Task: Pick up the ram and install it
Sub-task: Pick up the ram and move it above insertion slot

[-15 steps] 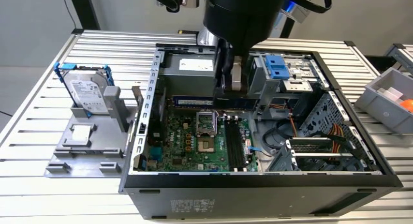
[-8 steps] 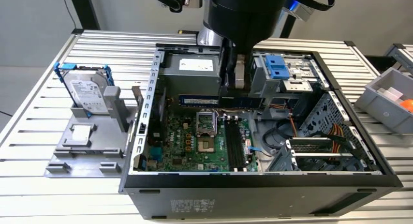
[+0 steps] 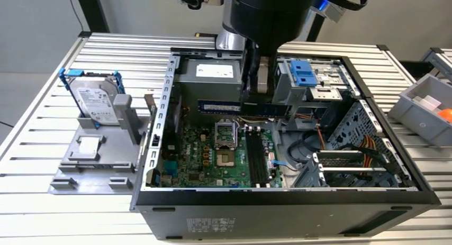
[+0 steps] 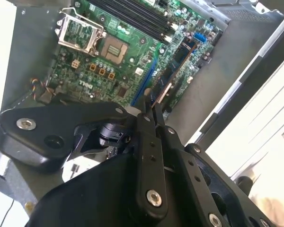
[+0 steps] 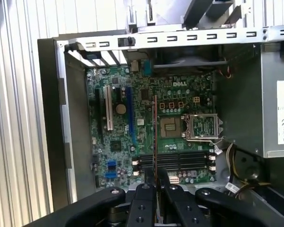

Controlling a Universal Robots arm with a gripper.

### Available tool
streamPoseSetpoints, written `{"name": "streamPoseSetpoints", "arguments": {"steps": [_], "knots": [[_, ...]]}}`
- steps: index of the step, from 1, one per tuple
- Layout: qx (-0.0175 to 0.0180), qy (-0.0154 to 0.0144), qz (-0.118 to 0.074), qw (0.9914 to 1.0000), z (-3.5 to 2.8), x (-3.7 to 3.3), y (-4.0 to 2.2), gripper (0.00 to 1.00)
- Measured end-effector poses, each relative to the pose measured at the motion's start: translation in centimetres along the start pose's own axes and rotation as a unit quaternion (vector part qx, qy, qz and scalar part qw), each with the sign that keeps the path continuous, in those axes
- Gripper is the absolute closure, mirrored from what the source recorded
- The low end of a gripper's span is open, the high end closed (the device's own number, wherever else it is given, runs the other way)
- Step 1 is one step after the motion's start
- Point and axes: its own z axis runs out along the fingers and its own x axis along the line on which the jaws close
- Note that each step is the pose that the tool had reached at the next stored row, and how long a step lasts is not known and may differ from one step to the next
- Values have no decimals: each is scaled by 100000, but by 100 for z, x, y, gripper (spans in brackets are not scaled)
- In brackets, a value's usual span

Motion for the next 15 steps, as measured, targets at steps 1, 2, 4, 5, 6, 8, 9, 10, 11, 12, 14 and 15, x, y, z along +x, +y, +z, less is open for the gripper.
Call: {"name": "streamPoseSetpoints", "arguments": {"steps": [1, 2, 4, 5, 6, 8, 9, 10, 11, 12, 14, 15], "knots": [[-2, 5, 70, 100000, 0, -10, -8, 100], [1, 2, 145, 100000, 0, -22, -20, 100], [-1, 0, 191, 100000, 0, -50, -45, 100], [-5, 5, 193, 100000, -1, -65, -57, 100], [-5, 3, 196, 100000, -1, -80, -68, 100], [-3, 5, 207, 100000, -1, -96, -82, 100], [-4, 2, 212, 100000, -1, -96, -83, 100], [-4, 4, 219, 100000, -1, -96, -83, 100], [-3, 2, 216, 100000, -1, -96, -84, 100], [-3, 4, 209, 100000, -1, -97, -85, 100], [-2, 1, 210, 100000, -1, -99, -85, 100], [-5, 9, 210, 100000, -2, -113, -87, 100]]}}
